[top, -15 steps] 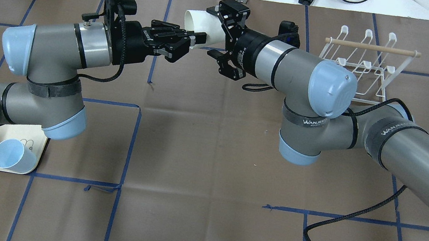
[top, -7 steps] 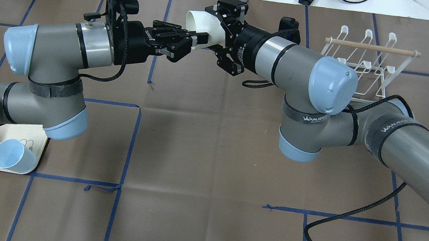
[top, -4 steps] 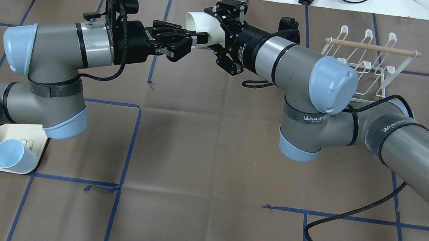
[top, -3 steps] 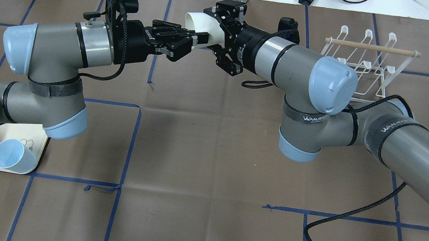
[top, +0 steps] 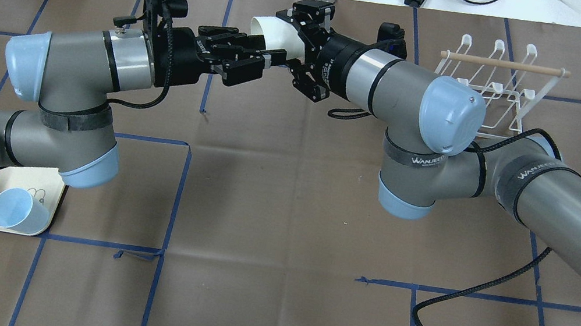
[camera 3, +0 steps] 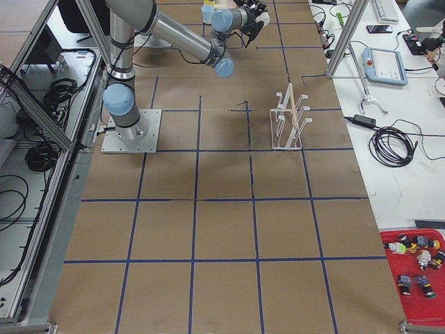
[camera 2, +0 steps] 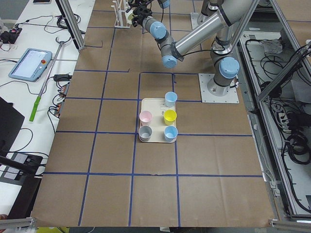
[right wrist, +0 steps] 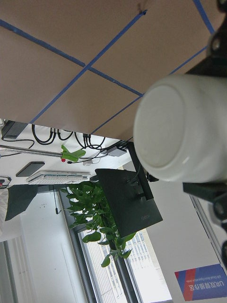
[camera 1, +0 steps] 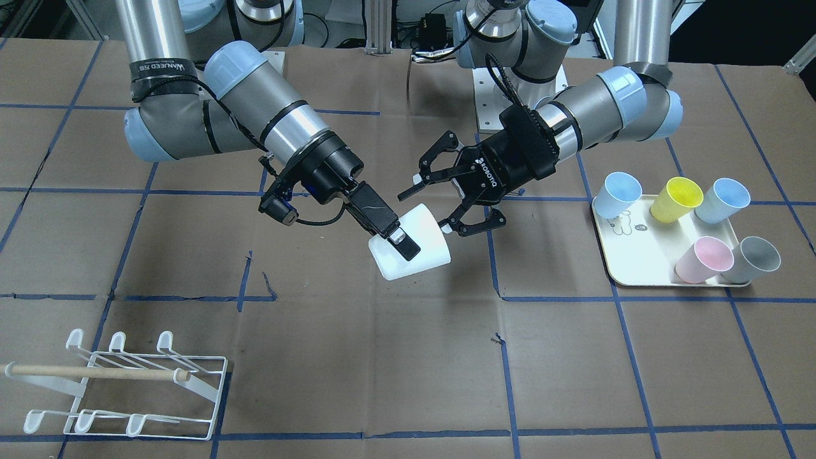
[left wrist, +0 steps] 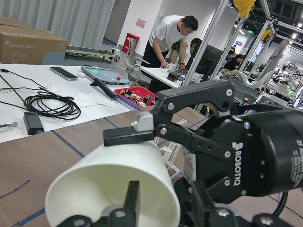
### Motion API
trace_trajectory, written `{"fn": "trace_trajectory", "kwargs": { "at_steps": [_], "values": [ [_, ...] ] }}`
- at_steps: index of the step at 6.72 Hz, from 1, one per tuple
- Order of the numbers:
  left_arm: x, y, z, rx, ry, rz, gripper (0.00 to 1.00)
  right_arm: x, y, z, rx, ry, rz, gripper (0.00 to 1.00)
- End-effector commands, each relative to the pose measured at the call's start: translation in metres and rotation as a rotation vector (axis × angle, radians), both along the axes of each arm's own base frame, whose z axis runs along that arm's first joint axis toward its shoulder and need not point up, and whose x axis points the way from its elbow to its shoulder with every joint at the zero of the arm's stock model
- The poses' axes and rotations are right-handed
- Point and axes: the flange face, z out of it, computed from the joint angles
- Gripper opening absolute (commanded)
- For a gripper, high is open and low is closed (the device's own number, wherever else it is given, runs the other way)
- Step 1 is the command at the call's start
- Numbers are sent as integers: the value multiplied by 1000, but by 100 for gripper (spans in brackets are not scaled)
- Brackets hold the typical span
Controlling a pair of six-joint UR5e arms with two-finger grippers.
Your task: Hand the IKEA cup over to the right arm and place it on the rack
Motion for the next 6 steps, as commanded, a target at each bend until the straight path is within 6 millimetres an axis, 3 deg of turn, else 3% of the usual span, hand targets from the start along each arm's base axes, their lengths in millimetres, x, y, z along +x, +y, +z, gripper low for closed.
{"fn": "trace_trajectory", "kwargs": {
  "at_steps": [1, 3, 4, 5, 6],
  "values": [
    [7, 3, 7, 2, 15, 11, 98, 0, 0, 1, 0, -1, 0, 47],
    [42, 7, 11, 5, 30, 74, 98, -5, -4, 3, -7, -3, -7, 38],
    [72, 14, 14, 4, 81, 83, 98, -20, -13, 3, -25, 0, -31, 30],
    [89, 11, 18, -4, 83, 114, 98, -50, -24, 10, -80, 17, -55, 15],
    [93, 5, 19, 0, 76, 131, 98, -72, -32, 10, -197, 126, -36, 14]
  ]
}}
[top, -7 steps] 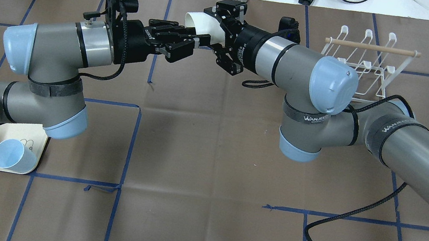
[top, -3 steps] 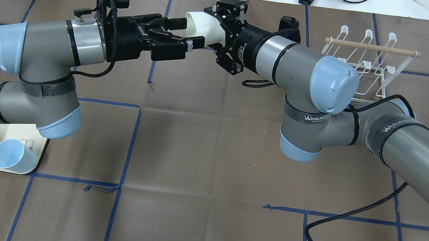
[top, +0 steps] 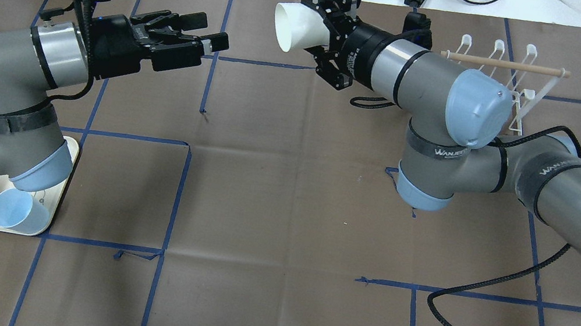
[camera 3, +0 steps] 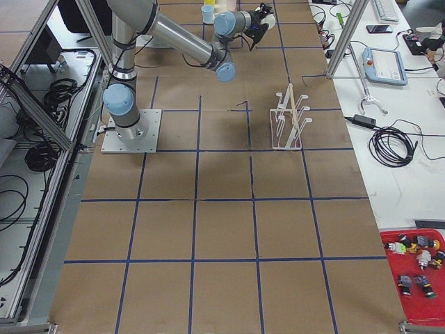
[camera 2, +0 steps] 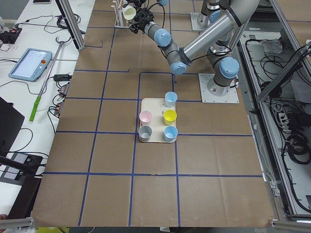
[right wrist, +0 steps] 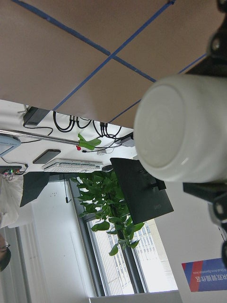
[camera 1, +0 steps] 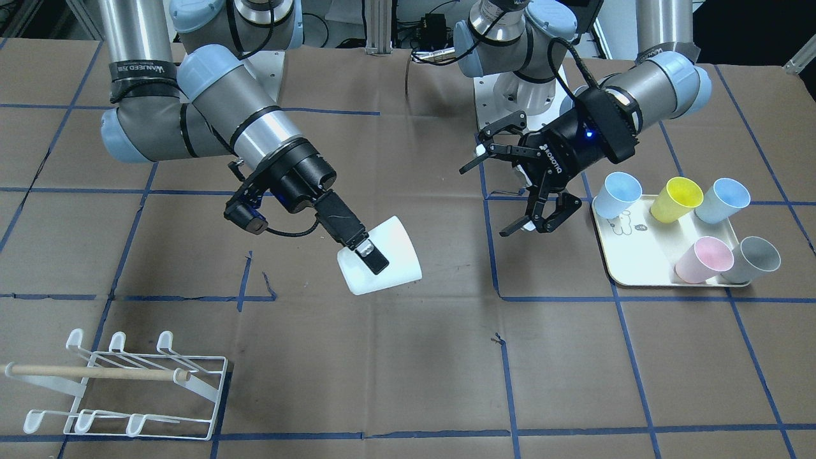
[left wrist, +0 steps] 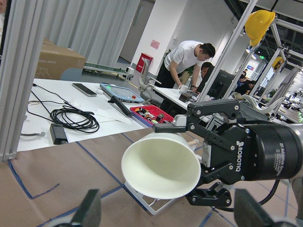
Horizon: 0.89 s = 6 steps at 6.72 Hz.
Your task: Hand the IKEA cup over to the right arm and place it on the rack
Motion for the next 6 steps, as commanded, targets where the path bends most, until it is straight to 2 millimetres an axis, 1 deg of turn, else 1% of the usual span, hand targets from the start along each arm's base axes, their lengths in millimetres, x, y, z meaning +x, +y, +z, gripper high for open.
{"fn": "trace_trajectory", "kwargs": {
  "at_steps": [1, 2, 3, 4, 5, 6],
  "values": [
    [16, -16, 0, 53, -9, 89, 98, -49, -19, 2, -268, 278, 42, 14],
    [24, -36, 4, 117, -53, 223, 99, -75, -28, 2, -408, 460, 70, 14],
    [20, -48, -8, 212, -131, 319, 99, -91, -32, 3, -514, 599, 82, 11],
    [6, -57, -11, 287, -226, 395, 99, -118, -41, 3, -581, 816, -14, 10],
    [-12, -72, -6, 389, -327, 437, 99, -135, -45, -1, -631, 1003, -55, 10],
    [-22, -87, 3, 551, -479, 492, 99, -160, -58, -14, -667, 1163, -41, 10]
  ]
}}
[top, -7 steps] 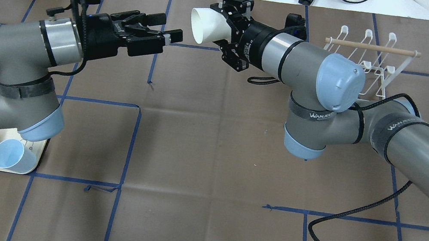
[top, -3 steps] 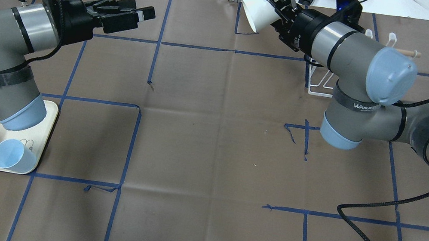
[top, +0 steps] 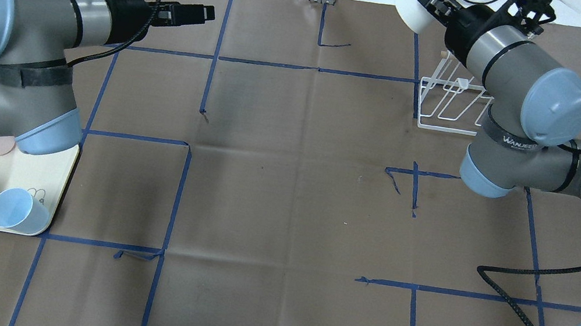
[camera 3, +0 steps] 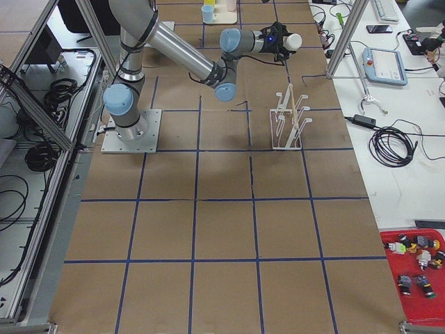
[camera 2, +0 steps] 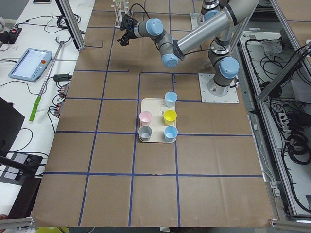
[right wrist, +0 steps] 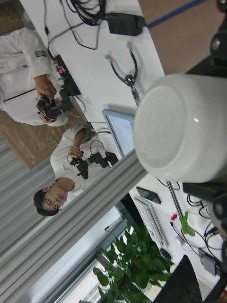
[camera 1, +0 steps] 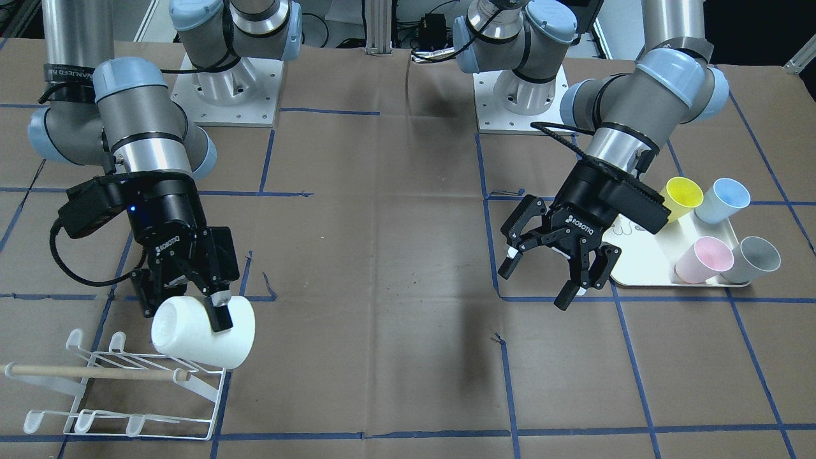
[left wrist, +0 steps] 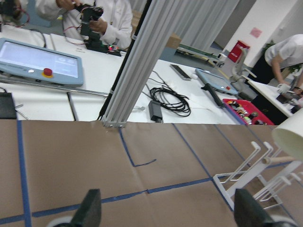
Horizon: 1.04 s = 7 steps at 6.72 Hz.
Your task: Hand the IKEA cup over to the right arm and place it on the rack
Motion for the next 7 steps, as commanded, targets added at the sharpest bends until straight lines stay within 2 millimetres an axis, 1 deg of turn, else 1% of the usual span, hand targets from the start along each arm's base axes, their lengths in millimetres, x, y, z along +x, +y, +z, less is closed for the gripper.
{"fn": "trace_trajectory", "kwargs": {
  "at_steps": [1, 2, 3, 4, 5, 6, 7],
  "values": [
    [-31, -23, 24, 353, -228, 69, 99, -66, -29, -15, -113, 328, -72, 10],
    [-40, -21, 28, 520, -277, 79, 99, -80, -43, -29, -112, 383, -72, 10],
    [-42, -10, 33, 640, -346, 81, 99, -87, -57, -37, -138, 486, -100, 9],
    [-43, 6, 53, 682, -365, 74, 100, -88, -61, -41, -140, 516, -111, 9],
    [-39, 23, 74, 727, -389, 73, 100, -88, -64, -54, -127, 567, -88, 9],
    [-33, 43, 99, 756, -450, 83, 100, -82, -69, -69, -113, 574, -65, 9],
    [-31, 52, 103, 767, -453, 81, 100, -68, -76, -80, -111, 566, -32, 9]
  ]
}}
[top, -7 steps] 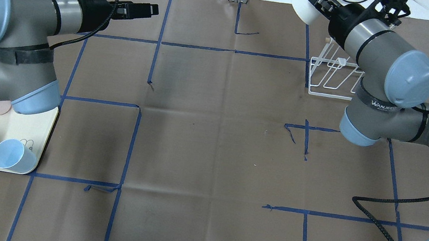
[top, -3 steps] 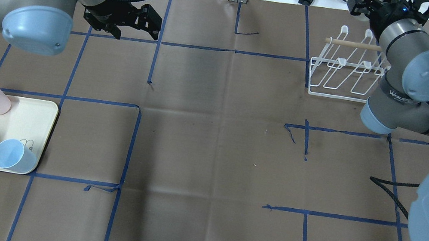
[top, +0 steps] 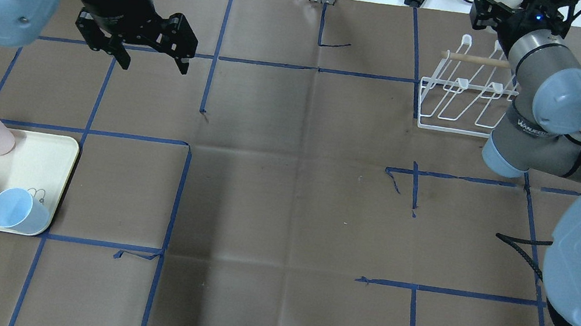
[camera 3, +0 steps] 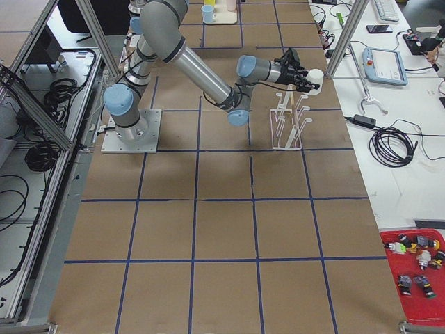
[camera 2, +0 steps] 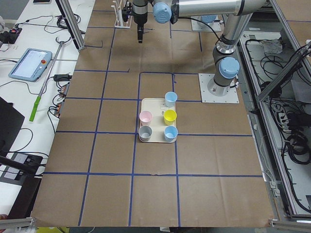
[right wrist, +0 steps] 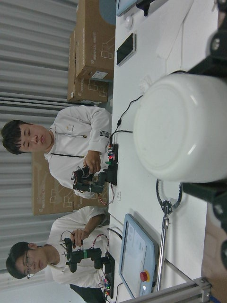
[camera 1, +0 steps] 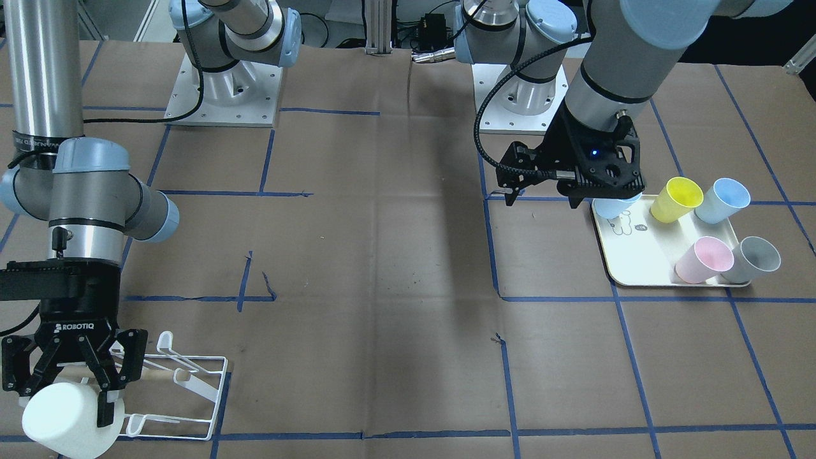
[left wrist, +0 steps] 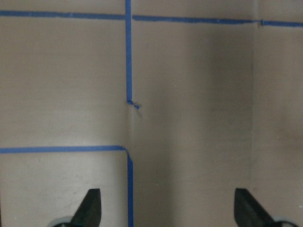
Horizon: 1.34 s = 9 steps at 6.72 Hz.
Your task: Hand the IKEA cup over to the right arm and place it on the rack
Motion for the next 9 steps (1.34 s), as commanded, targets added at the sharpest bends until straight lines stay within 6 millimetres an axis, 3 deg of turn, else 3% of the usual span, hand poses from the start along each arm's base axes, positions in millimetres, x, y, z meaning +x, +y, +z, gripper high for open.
{"fn": "trace_trajectory", "kwargs": {
  "at_steps": [1, 4, 6, 7, 9],
  "values": [
    [4, 19, 13, 21, -22, -1, 100, 23, -17, -18, 8, 4, 49, 9],
    [16, 31, 20, 11, -25, -3, 100, 25, -19, -39, 43, -5, 55, 10],
    [80, 31, 4, 46, -23, -61, 100, 24, -19, -45, 59, -4, 53, 10],
    [118, 47, 0, 55, -21, -76, 100, 24, -17, -46, 62, -5, 53, 10],
    [165, 107, -39, 122, -55, -127, 99, 22, -16, -44, 63, 0, 48, 10]
  ]
}}
